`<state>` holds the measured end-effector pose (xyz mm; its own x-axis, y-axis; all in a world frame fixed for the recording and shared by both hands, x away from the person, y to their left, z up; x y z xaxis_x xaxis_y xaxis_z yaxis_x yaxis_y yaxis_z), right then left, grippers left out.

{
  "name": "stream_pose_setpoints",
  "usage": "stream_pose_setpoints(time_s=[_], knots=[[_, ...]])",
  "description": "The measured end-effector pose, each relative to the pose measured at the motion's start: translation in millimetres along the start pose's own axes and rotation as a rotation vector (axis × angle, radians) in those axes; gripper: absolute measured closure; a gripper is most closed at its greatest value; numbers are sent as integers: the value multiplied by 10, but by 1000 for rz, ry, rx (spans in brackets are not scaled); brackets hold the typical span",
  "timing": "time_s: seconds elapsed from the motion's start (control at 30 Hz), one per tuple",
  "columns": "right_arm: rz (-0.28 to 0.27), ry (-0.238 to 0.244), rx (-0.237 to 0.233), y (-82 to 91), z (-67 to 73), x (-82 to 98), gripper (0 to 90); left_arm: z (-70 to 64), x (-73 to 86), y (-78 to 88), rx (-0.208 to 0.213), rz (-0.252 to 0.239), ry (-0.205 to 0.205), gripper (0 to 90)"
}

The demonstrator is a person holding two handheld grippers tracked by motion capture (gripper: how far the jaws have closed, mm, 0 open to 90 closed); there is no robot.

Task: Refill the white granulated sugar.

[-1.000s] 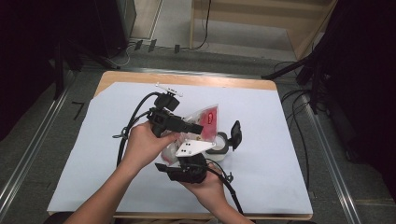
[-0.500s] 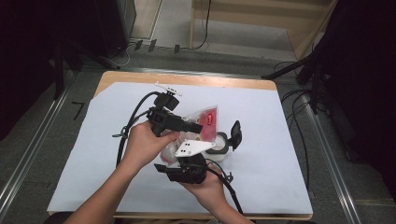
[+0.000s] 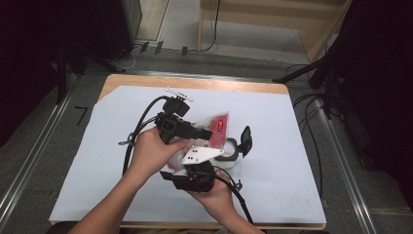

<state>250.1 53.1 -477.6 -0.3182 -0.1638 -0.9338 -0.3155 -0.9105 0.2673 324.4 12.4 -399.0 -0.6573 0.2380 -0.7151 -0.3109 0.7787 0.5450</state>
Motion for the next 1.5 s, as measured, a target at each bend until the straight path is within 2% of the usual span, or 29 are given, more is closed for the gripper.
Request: stream_pose_setpoints(time_s=[0.07,0.13,0.5,0.57,0.83,1.13,1.37,1.5], knots=[[2,9,2,-3,4,1,635,-10,-4,6,8,-7,7,614],[2,22,0,-10,12,0,634,-7,-4,17,4,-8,-2,635],[4,25,-3,-11,12,2,635,-2,1,20,1,-4,-1,623],[6,24,-5,-14,10,4,635,-7,-4,15,9,-12,1,621],[-1,47,-4,-25,1,-15,635,0,-27,50,-4,-37,-4,627],[5,54,-14,-47,4,-9,635,17,-16,65,-6,-46,7,624],[13,51,-16,-53,-6,7,635,39,-3,53,-7,-35,5,624],[10,56,-12,-53,-11,2,635,24,-25,62,0,-51,4,622]])
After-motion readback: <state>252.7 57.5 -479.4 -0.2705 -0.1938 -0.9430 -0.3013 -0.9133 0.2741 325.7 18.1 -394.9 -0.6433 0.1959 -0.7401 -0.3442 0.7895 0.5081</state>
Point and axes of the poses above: each handheld gripper's, and its own axes: y roughly backward along the jaws, x roughly out of its underside, z roughly to its left, the point moved 10 cm from there along -y, roughly forward along the jaws, and after that the axes turned 10 degrees about -z, right-handed, at the moved point
